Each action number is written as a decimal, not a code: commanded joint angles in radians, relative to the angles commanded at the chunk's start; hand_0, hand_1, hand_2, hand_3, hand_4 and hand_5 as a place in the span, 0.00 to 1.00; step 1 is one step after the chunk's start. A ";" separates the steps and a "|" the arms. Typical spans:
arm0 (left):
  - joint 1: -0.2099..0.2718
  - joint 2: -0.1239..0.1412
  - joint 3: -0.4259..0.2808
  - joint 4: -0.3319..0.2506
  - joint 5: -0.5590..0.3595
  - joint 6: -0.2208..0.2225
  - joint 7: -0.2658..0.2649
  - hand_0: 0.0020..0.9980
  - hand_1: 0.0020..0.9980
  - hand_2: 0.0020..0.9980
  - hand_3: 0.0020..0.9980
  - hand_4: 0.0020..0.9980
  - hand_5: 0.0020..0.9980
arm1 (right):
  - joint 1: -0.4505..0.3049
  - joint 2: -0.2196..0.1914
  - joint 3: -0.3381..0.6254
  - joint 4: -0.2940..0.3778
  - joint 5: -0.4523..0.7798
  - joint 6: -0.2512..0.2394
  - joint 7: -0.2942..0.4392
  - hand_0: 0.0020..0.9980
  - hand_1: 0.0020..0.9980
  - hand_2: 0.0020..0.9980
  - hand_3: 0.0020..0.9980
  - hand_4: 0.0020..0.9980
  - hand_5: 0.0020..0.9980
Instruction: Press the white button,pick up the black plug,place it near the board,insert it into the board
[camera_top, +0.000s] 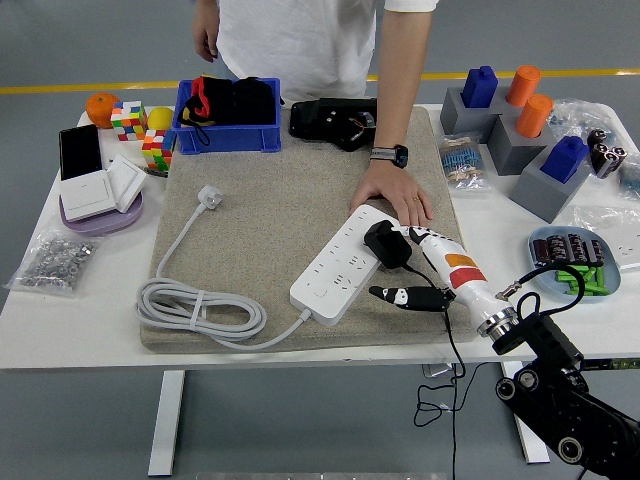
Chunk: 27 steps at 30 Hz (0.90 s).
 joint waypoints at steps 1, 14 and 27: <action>0.000 0.000 0.000 0.000 0.001 0.000 0.000 0.69 0.68 0.66 0.69 0.56 0.19 | 0.003 0.001 -0.002 -0.004 0.000 0.000 0.000 0.84 0.85 0.80 0.79 1.00 0.47; 0.003 0.000 -0.004 0.000 -0.001 0.001 -0.001 0.69 0.68 0.66 0.69 0.56 0.20 | 0.038 0.015 -0.024 -0.039 0.005 0.002 0.000 0.85 0.85 0.80 0.78 1.00 0.47; 0.001 0.000 -0.005 0.000 -0.003 0.001 -0.001 0.69 0.68 0.66 0.69 0.56 0.20 | 0.084 0.030 -0.072 -0.043 0.019 0.003 0.005 0.85 0.85 0.79 0.78 1.00 0.47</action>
